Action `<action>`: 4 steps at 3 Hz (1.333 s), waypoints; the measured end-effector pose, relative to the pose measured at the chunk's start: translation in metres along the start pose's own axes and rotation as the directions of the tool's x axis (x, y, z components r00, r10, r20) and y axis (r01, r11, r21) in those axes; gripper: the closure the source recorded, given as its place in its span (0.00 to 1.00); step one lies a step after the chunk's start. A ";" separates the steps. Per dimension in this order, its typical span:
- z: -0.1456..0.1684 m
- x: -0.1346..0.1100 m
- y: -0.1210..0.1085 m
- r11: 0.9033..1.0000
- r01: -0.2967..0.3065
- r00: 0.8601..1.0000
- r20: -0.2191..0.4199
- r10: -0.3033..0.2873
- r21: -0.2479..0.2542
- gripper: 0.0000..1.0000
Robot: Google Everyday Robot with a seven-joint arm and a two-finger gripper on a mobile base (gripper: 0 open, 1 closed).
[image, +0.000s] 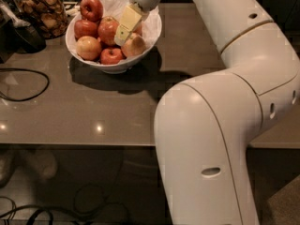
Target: Pick apple from white bowl
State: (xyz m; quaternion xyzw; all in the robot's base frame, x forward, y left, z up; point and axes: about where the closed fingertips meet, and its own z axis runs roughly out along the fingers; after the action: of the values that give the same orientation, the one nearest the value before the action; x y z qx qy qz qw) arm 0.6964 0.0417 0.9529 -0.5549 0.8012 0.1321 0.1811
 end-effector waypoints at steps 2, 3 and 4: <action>0.022 0.006 -0.006 1.000 -0.016 0.998 -0.054 0.016 -0.002 0.11; 0.030 0.010 -0.008 1.000 -0.027 0.997 -0.074 0.027 -0.008 0.11; 0.035 0.013 -0.006 0.999 -0.032 0.996 -0.086 0.031 -0.018 0.13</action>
Offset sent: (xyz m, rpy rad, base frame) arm -0.0067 -0.0176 -0.0338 -0.1371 0.1181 -0.0011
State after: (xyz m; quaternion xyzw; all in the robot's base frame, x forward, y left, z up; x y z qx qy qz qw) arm 0.7031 0.0425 0.9158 -0.5490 0.8155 0.1189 0.1391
